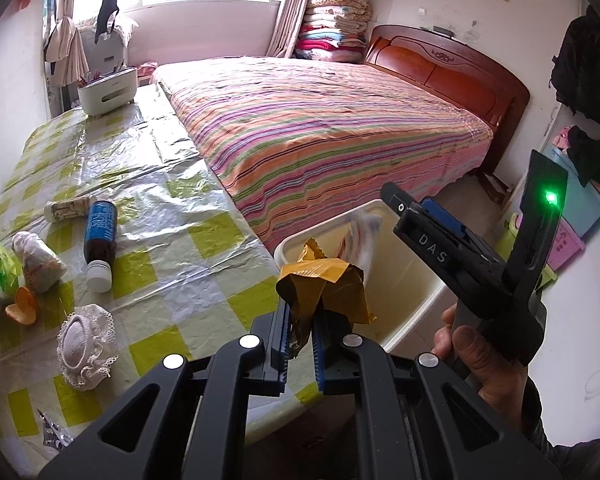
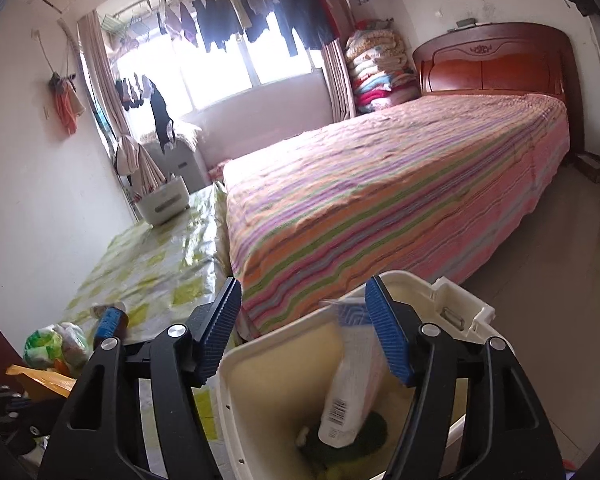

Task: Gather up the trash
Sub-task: 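Lower the yellow wrapper into the cream bin and open the left gripper, then move both open grippers back over the checked tablecloth, then grasp the silver blister pack with the right gripper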

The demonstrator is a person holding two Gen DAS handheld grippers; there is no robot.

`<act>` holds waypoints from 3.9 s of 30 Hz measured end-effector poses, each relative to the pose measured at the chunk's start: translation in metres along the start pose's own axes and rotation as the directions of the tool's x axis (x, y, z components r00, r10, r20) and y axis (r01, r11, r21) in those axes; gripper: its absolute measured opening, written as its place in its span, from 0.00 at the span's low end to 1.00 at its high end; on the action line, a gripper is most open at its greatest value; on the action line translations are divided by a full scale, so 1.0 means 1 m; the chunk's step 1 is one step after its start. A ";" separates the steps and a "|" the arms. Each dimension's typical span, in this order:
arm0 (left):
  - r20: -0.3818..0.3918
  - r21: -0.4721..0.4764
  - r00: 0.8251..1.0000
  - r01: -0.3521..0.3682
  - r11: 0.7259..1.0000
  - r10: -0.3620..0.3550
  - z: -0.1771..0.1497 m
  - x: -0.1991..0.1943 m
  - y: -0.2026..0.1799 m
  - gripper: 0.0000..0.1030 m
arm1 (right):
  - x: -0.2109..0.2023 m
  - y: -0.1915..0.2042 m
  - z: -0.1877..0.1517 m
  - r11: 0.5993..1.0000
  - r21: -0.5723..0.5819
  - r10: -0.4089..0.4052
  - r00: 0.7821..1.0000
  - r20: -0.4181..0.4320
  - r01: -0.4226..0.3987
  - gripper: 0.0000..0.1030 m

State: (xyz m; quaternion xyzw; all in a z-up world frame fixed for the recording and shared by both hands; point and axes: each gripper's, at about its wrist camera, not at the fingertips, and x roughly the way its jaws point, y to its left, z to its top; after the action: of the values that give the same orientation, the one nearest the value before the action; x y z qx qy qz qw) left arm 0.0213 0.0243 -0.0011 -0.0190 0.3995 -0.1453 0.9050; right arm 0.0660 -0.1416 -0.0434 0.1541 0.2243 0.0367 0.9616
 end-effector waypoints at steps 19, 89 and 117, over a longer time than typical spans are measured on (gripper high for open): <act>-0.086 0.048 0.996 0.041 0.998 -0.037 0.028 0.053 -0.031 0.10 | -0.045 -0.062 0.018 0.956 0.288 -0.019 0.967 0.254 -0.057 0.73; 0.306 -0.600 0.884 -0.108 0.793 0.352 -0.115 -0.134 0.249 0.77 | -0.048 0.233 -0.112 0.376 -0.284 0.728 0.471 -0.498 -0.882 0.86; 0.234 -0.635 0.925 -0.087 0.768 0.299 -0.143 -0.127 0.272 0.77 | -0.014 0.291 -0.185 0.345 -0.390 0.453 0.515 -0.728 -0.854 0.52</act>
State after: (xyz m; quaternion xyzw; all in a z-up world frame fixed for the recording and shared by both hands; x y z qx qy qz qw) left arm -0.0963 0.3317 -0.0481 -0.2932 0.2716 0.0925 0.9120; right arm -0.0284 0.1849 -0.1038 -0.1698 0.3432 0.5590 0.7355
